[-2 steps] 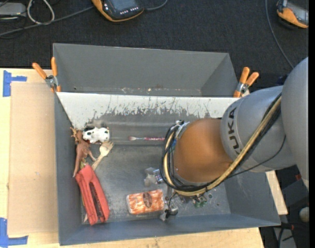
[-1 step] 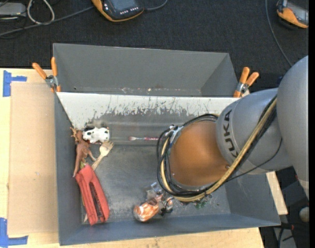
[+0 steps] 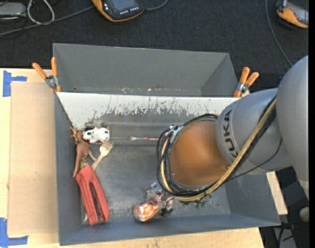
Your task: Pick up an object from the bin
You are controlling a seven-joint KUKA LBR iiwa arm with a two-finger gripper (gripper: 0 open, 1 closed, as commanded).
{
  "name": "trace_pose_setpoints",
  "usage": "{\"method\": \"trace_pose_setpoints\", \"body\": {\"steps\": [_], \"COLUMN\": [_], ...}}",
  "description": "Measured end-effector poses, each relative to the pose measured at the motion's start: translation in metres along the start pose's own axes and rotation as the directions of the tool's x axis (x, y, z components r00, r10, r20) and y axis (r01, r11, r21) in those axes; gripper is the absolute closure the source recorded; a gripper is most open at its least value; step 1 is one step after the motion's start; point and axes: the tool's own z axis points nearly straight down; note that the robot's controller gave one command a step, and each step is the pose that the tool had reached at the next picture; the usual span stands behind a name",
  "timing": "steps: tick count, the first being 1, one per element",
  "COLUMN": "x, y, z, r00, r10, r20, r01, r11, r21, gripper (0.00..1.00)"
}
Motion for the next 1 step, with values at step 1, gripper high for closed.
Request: {"method": "trace_pose_setpoints", "body": {"steps": [1], "x": [0.0033], "y": [0.0078], "z": [-0.0609], "r00": [1.0], "r10": [-0.022], "r20": [-0.006], "r01": [0.022], "r11": [1.0], "r21": [-0.003], "gripper": [1.0]}}
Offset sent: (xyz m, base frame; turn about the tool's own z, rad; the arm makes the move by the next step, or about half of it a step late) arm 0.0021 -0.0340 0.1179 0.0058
